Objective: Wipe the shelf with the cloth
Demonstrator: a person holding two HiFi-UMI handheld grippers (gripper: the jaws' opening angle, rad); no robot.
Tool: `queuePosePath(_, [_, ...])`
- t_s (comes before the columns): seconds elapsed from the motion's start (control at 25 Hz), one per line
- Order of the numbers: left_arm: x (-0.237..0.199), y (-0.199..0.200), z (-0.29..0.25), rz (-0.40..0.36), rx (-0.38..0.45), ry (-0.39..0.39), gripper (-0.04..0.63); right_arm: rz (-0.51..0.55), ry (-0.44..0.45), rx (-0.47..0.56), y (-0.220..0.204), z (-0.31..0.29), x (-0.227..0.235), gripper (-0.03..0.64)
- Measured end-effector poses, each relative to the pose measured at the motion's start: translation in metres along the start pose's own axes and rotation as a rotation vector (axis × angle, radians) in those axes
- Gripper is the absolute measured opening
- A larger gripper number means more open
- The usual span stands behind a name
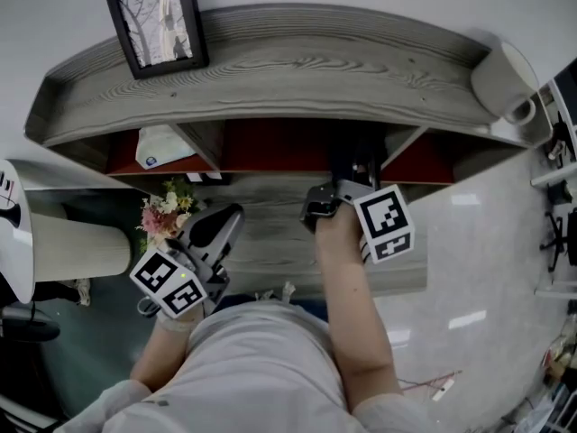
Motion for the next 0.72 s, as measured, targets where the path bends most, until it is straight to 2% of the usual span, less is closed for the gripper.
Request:
queuePosePath(0.44, [0.006,0.002,0.005,-0.007,0.011,-0.007,0.017,-0.020,0.198,0.075,0.019,0.015,-0.068,0.080])
queuePosePath(0.72, [0.014,-0.001,0.009,-0.008,0.007,-0.022,0.018,0.042,0.285,0.128,0.035,0.048,-0.093,0.080])
Point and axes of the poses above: the fingertips, and each gripper's own axes: z backward along the fingers, x to its right, y out of its top, the point moved 4 cm from there along z, backward along the fingers, and after that the axes turned 11 degrees about -z, right-handed, at the moved point
